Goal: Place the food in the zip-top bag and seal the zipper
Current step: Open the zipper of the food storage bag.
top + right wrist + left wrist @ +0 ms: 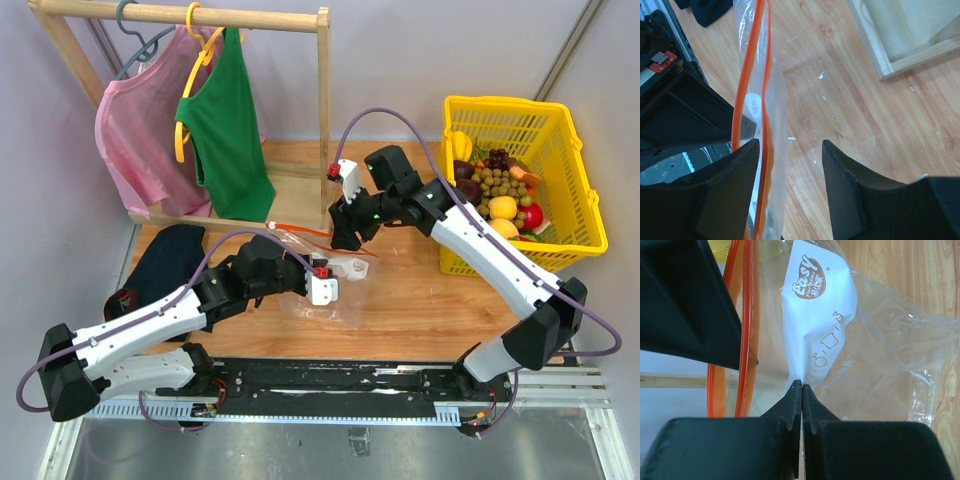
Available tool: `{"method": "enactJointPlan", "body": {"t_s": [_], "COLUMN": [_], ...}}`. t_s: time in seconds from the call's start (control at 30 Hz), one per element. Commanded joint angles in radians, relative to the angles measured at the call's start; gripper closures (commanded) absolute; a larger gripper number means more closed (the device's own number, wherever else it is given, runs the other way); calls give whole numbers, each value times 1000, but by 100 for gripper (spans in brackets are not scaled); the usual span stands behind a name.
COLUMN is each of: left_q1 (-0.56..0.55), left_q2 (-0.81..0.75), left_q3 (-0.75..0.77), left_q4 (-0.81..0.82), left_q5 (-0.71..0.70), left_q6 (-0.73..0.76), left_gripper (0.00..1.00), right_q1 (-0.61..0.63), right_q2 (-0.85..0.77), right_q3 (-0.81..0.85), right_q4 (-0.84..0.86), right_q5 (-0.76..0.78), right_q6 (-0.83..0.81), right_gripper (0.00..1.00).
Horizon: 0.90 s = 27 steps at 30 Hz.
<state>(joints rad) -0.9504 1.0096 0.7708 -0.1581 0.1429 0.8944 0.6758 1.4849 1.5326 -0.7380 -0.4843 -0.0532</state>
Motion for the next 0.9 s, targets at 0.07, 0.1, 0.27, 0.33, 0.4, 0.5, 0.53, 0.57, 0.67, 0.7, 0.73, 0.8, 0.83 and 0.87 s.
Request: {"method": "enactJointPlan", "body": {"t_s": [0.07, 0.1, 0.27, 0.33, 0.4, 0.5, 0.53, 0.57, 0.67, 0.7, 0.73, 0.8, 0.83, 0.87], "left_q1": [-12, -13, -17, -18, -19, -18, -19, -19, -19, -19, -19, -19, -19, -19], "left_q2": [-18, -19, -32, -45, -58, -71, -75, -79, -82, -83, -82, -74, -70, -62], "left_q3": [-15, -16, -22, -30, -36, -40, -41, -39, -26, -20, -12, 12, 27, 47], "left_q4": [37, 37, 47, 60, 76, 95, 102, 106, 120, 123, 129, 146, 149, 154], "left_q5": [14, 12, 7, 9, 9, 8, 5, 6, 8, 9, 6, -13, -25, -38], "left_q6": [9, 5, -9, -17, -31, -57, -68, -83, -135, -153, -175, -243, -284, -330], "left_gripper": [100, 100, 99, 96, 92, 86, 84, 82, 74, 72, 70, 64, 61, 59], "right_q1": [60, 65, 87, 96, 104, 109, 111, 111, 112, 113, 112, 112, 113, 112], "right_q2": [39, 42, 29, 13, -11, -55, -70, -88, -141, -167, -186, -225, -247, -267], "right_q3": [38, 36, 18, 7, -12, -51, -64, -77, -113, -132, -148, -179, -198, -220], "right_q4": [-65, -66, -53, -33, -3, 52, 71, 94, 139, 162, 180, 219, 241, 267], "right_q5": [19, 29, 97, 135, 176, 251, 282, 313, 411, 437, 463, 513, 534, 551], "right_q6": [-31, -30, -28, -21, -8, 19, 28, 34, 49, 53, 56, 62, 67, 72], "right_gripper": [54, 57, 82, 98, 99, 99, 100, 100, 99, 99, 99, 99, 99, 99]}}
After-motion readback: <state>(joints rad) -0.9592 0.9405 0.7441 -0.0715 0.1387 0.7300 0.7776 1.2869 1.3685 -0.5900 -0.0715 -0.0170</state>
